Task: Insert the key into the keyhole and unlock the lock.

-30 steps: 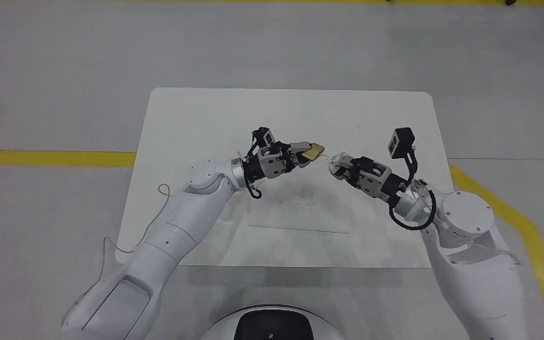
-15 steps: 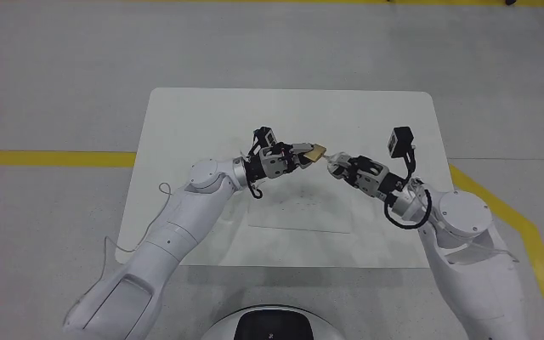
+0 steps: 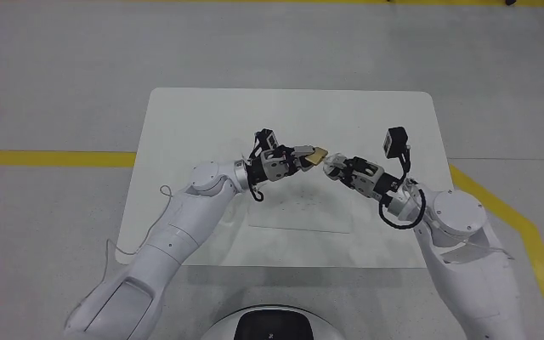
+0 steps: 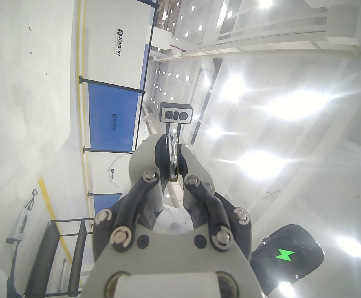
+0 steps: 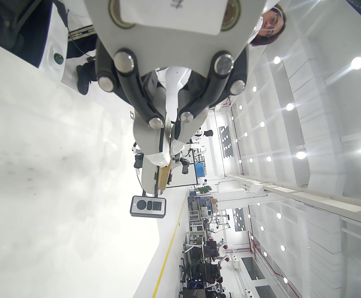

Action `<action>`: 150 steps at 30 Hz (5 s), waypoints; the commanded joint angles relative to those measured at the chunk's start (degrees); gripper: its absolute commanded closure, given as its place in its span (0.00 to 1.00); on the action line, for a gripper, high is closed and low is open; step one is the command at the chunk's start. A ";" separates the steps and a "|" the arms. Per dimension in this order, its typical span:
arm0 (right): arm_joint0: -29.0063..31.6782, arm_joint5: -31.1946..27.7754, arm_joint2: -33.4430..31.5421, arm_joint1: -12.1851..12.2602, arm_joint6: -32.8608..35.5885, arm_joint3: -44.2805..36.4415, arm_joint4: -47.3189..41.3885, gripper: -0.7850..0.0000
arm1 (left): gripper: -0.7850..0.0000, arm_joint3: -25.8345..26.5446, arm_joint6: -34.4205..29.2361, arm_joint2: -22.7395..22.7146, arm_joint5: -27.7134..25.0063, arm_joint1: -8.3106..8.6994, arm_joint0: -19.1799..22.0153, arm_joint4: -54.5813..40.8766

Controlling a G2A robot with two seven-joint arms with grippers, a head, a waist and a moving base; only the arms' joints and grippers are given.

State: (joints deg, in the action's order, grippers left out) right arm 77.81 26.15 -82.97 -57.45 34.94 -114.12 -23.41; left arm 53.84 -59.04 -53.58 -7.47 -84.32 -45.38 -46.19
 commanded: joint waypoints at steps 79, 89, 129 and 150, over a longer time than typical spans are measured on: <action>-4.49 15.03 1.96 -1.48 -2.20 8.87 -36.38 1.00 | 1.00 16.69 6.67 -8.30 -9.89 3.45 -9.55 16.08; -6.27 18.70 3.03 -2.21 -5.45 12.58 -47.12 1.00 | 1.00 19.05 7.40 -8.71 -11.35 3.93 -10.70 19.23; -6.51 19.35 2.16 -2.16 -10.80 12.70 -49.11 0.00 | 1.00 22.79 9.85 -13.67 -13.09 6.13 -16.24 24.56; 2.89 5.26 -11.38 0.48 -4.40 4.01 -26.11 0.00 | 0.00 16.53 15.34 2.00 3.81 4.58 -8.41 57.49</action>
State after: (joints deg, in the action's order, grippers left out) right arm 80.71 31.42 -94.34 -56.98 30.54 -110.11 -49.52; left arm 70.76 -44.15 -51.60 -3.57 -79.67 -53.82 11.68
